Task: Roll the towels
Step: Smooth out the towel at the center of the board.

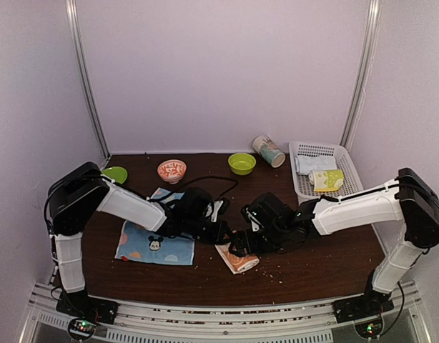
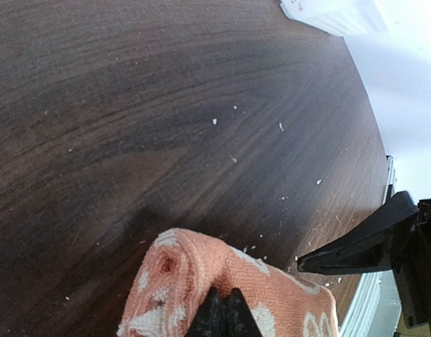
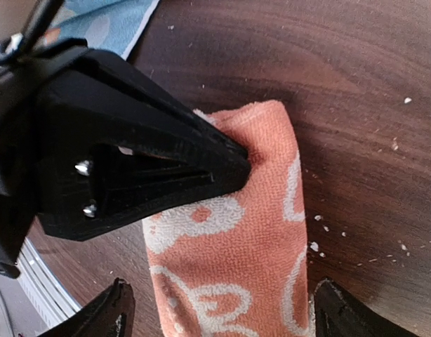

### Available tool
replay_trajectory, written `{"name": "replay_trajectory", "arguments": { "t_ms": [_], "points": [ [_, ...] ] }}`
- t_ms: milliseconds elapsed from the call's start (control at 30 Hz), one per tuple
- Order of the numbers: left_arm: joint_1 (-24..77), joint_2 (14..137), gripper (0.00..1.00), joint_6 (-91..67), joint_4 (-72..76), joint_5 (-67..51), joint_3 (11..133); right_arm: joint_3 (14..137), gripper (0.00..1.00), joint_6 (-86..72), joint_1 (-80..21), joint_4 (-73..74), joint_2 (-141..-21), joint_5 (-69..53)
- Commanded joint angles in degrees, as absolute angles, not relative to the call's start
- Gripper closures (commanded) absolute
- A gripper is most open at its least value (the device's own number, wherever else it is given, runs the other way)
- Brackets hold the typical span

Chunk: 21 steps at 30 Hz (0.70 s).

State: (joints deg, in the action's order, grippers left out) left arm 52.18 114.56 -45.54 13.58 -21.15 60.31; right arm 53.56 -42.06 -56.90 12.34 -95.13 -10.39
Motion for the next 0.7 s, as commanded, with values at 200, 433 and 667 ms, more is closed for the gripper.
{"name": "replay_trajectory", "arguments": {
  "t_ms": [200, 433, 667],
  "points": [
    [51.9, 116.0, 0.98, -44.5, 3.4, -18.7, 59.0, 54.8, 0.08, -41.0, -58.1, 13.8, -98.9, -9.8],
    [51.9, 116.0, 1.0, -44.4, 3.6, -18.8, 58.9, 59.0, 0.03, -39.8, -61.1, 18.8, -102.4, -6.7],
    [51.9, 116.0, 1.0, -44.4, 3.8, -19.0, 58.6, 60.8, 0.07, -40.1, -62.2, 21.6, -105.2, -4.2]
  ]
}}
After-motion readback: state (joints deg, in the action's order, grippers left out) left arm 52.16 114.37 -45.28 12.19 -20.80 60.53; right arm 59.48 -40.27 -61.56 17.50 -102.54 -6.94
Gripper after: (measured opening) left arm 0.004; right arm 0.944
